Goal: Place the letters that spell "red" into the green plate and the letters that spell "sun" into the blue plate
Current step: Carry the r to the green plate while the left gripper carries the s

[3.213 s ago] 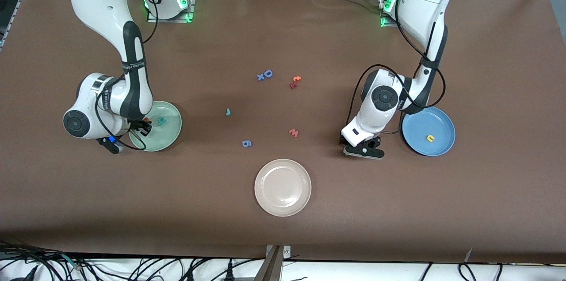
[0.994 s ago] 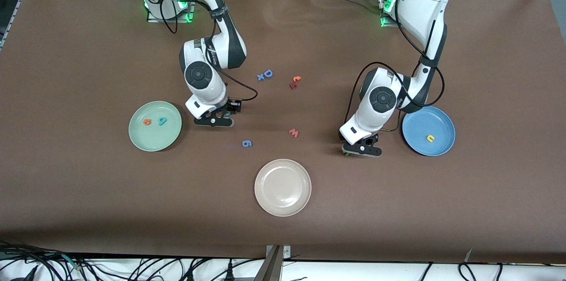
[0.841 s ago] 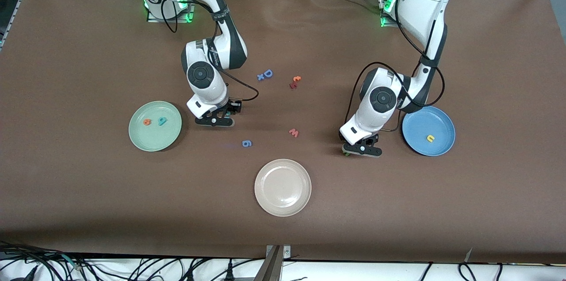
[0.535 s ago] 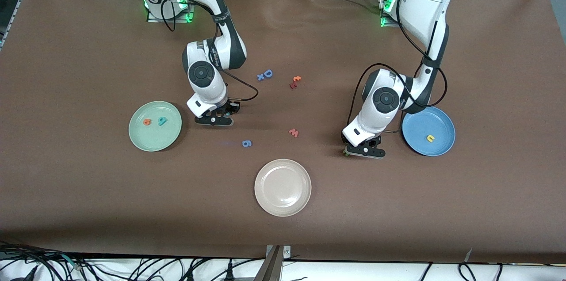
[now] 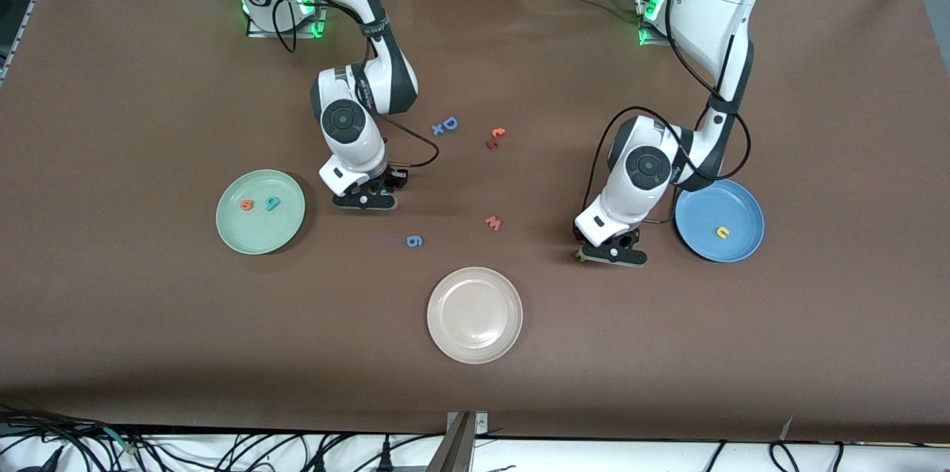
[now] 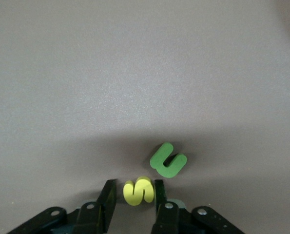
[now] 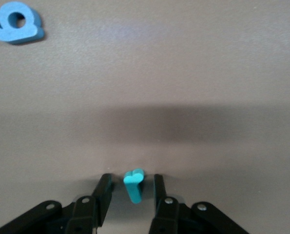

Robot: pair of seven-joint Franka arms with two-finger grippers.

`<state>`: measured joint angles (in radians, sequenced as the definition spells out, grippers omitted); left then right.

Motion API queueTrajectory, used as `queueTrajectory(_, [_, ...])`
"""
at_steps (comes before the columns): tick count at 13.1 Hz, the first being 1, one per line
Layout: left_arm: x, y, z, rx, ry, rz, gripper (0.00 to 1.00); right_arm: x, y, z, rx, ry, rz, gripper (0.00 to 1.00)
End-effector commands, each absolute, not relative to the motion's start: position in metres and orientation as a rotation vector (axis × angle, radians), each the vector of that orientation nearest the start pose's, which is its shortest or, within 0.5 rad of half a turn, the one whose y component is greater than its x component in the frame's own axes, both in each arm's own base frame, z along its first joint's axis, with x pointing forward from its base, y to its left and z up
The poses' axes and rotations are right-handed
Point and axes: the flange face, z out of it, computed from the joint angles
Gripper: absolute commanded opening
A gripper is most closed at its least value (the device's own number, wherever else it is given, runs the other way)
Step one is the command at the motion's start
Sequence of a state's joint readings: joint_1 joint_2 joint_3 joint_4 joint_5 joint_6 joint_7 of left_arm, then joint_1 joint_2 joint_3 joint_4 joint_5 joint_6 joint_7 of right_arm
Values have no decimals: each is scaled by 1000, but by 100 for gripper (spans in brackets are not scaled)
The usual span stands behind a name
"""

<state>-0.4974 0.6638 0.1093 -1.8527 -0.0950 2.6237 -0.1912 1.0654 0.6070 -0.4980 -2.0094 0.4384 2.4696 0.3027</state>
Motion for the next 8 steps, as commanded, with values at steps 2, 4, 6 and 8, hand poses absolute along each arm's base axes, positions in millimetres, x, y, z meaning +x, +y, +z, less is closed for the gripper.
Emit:
queueTrajectory(2, [606,-248,175,-3157,243,-194,29,496,324,174,-3152,53,35,22])
queueTrajectory(4, [606,-248,176,-3156,248,-196,24,496,323,175,-3151,39,37,5])
queueTrajectory(6, [609,-243,180,-3153,237,-209,16,498,322,178,-3148,37,38,0])
queueTrajectory(8, [616,-231,186,-3135,288,-226,15,502,317,186,-3146,45,53,0])
